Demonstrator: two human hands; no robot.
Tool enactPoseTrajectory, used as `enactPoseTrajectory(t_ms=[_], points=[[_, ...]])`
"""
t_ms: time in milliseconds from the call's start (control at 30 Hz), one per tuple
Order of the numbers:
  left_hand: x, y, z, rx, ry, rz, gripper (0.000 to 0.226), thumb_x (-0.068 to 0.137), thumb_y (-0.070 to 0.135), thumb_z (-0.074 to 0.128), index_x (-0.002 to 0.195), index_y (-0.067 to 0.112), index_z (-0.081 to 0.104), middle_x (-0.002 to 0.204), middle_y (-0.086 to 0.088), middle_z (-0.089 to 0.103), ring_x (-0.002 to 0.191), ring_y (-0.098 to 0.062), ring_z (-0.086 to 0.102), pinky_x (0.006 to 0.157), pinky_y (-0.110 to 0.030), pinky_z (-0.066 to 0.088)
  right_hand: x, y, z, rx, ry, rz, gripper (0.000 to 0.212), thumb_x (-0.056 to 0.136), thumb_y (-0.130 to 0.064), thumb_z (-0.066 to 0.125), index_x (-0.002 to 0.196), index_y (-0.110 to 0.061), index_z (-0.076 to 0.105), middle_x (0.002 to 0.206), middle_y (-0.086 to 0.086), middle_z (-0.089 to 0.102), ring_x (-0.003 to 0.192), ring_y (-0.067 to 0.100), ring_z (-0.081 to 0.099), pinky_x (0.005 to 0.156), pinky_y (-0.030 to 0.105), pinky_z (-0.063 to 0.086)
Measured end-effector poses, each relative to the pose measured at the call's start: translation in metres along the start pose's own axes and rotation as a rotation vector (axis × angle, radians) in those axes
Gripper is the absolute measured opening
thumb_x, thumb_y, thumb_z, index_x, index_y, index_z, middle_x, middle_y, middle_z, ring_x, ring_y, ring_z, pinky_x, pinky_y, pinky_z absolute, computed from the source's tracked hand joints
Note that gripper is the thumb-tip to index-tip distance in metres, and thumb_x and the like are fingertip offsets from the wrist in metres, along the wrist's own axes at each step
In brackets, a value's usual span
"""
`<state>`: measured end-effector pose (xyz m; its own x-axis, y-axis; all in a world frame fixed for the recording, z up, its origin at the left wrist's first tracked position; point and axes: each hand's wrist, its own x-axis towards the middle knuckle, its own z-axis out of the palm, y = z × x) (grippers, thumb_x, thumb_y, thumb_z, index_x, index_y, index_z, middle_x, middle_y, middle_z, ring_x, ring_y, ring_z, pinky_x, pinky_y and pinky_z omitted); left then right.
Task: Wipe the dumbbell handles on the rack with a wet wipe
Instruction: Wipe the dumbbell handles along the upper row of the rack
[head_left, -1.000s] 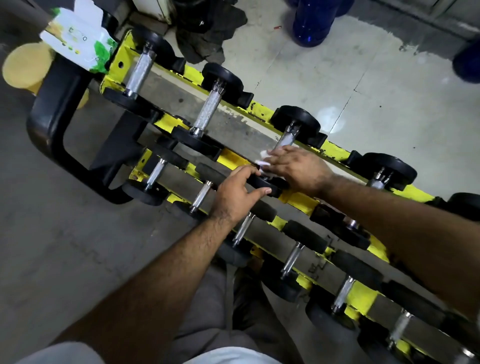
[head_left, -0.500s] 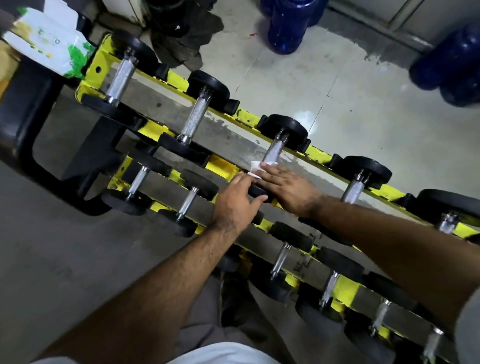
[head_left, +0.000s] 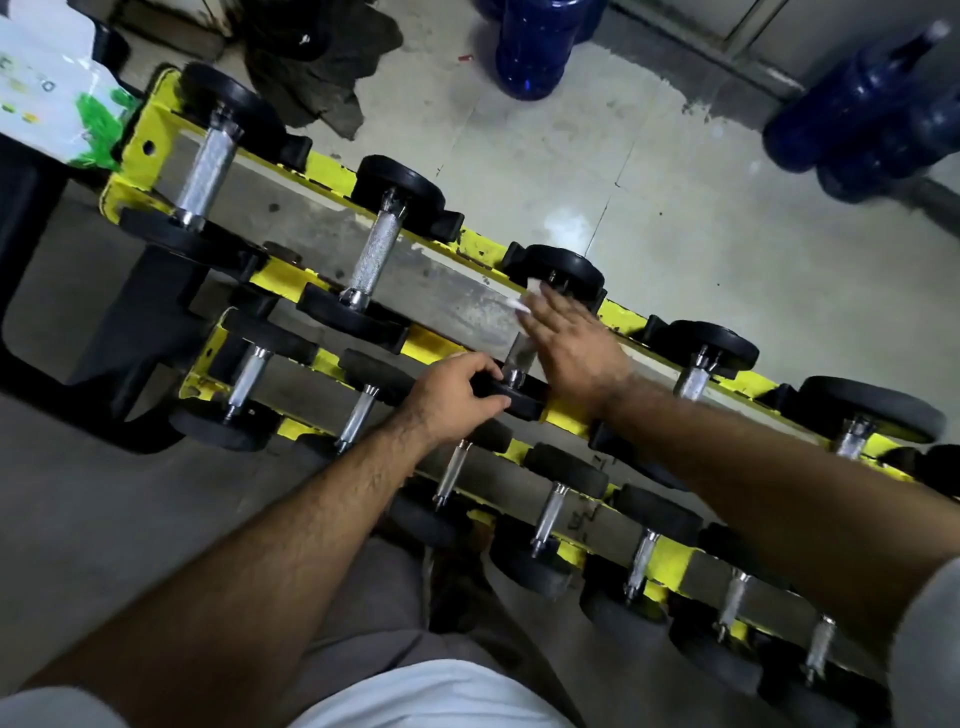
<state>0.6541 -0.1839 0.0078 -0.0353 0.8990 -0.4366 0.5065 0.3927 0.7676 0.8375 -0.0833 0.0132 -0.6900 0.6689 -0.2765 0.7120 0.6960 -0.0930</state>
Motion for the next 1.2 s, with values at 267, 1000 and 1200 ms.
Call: enactPoseTrajectory(t_ms=[267,1000,1200], points=[[-0.002,-0.002,0.008,-0.02,0.04,0.054,0.034,0.076,0.031,0.084,0.104,0.019,0.069,0.107,0.005,0.06,0.095,-0.014,0.059,0.079,-0.029,0.051,0.008,0.003,-0.016,-0.063,-0.083,0.035,0.055,0.1,-0.023,0.036,0.155,-0.016,0.032,0.163,0.006,0.025,0.152,0.026,0.017,0.122,0.044,0.016],[-0.004,-0.003,0.013,-0.178,0.059,-0.066,0.033,0.074,0.032,0.086,0.1,0.023,0.068,0.1,0.01,0.058,0.084,-0.011,0.056,0.073,-0.028,0.051,0.026,-0.004,-0.03,-0.225,-0.216,0.015,0.043,0.096,-0.029,0.04,0.129,-0.015,0.064,0.138,0.007,0.059,0.137,0.028,0.045,0.116,0.042,0.032],[-0.013,0.009,0.02,-0.1,0.096,-0.033,0.039,0.076,0.035,0.083,0.109,0.018,0.067,0.11,0.004,0.063,0.089,-0.018,0.06,0.069,-0.026,0.044,0.016,-0.005,-0.029,-0.24,-0.223,-0.147,0.038,0.097,-0.028,0.046,0.128,-0.018,0.064,0.135,0.005,0.062,0.133,0.025,0.049,0.118,0.042,0.03]])
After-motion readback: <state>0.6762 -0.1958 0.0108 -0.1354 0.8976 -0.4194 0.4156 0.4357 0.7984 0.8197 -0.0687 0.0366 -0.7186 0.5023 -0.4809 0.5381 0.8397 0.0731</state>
